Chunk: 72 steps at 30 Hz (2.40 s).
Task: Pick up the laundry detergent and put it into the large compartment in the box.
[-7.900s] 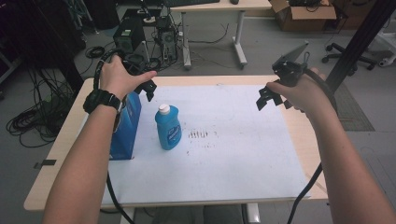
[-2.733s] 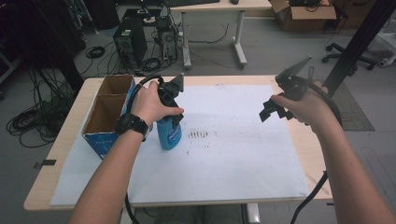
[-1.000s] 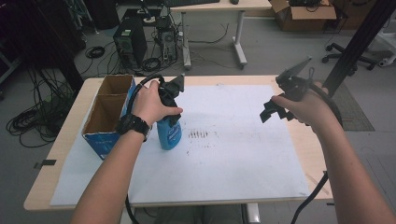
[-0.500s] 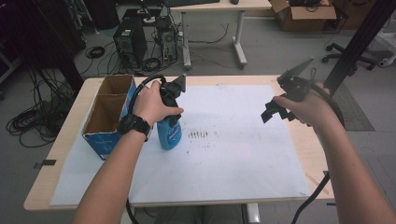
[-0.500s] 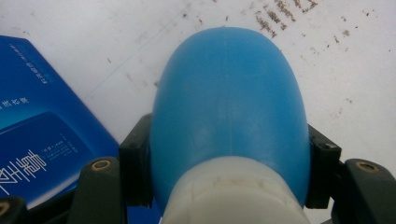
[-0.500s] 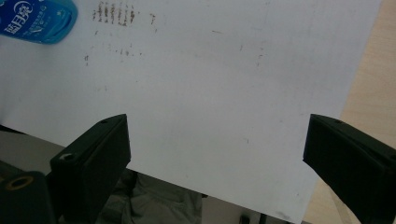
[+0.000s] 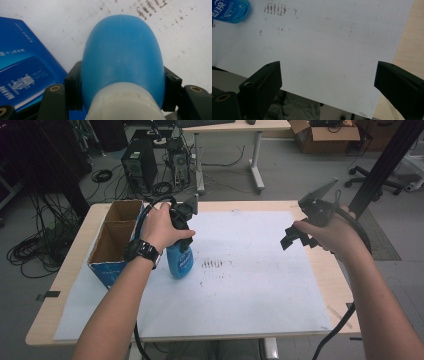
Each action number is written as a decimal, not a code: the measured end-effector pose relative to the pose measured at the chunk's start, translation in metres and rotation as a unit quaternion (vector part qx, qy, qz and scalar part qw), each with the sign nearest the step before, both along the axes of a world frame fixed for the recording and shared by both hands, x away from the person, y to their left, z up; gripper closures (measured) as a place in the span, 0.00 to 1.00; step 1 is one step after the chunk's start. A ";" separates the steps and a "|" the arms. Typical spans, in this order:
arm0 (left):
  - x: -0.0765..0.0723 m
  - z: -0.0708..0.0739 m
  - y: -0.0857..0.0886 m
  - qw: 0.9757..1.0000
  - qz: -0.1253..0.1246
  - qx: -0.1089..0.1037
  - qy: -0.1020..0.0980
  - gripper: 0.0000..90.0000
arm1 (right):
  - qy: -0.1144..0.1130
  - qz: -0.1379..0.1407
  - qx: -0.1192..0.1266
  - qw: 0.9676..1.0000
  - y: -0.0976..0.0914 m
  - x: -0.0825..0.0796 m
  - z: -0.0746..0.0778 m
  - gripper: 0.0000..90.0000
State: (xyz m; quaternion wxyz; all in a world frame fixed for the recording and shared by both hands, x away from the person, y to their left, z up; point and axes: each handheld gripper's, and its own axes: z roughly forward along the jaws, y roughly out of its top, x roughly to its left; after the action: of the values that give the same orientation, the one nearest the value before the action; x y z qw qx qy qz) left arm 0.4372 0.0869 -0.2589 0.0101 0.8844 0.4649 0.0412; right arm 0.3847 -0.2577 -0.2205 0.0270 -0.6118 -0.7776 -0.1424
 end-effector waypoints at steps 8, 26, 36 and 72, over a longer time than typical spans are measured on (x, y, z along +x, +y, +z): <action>-0.003 0.043 0.007 1.000 0.012 -0.018 -0.010 0.42 | -0.002 0.002 0.004 1.000 0.003 0.000 0.004 0.09; -0.007 0.140 0.056 0.996 0.084 -0.020 -0.032 0.42 | -0.003 0.006 0.008 1.000 0.010 0.007 0.008 0.09; -0.012 0.167 0.094 0.989 0.136 -0.029 -0.042 0.42 | -0.002 0.007 0.009 1.000 0.015 0.012 0.009 0.09; -0.012 0.118 0.168 0.969 0.246 -0.008 -0.022 0.42 | 0.003 0.002 -0.003 1.000 0.014 0.011 0.008 0.09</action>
State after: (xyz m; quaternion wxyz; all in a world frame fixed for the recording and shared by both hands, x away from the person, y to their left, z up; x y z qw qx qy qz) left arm 0.4257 0.2551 -0.1405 0.0165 0.7417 0.6680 0.0579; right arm 0.3958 -0.2435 -0.2130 0.0278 -0.6105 -0.7793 -0.1385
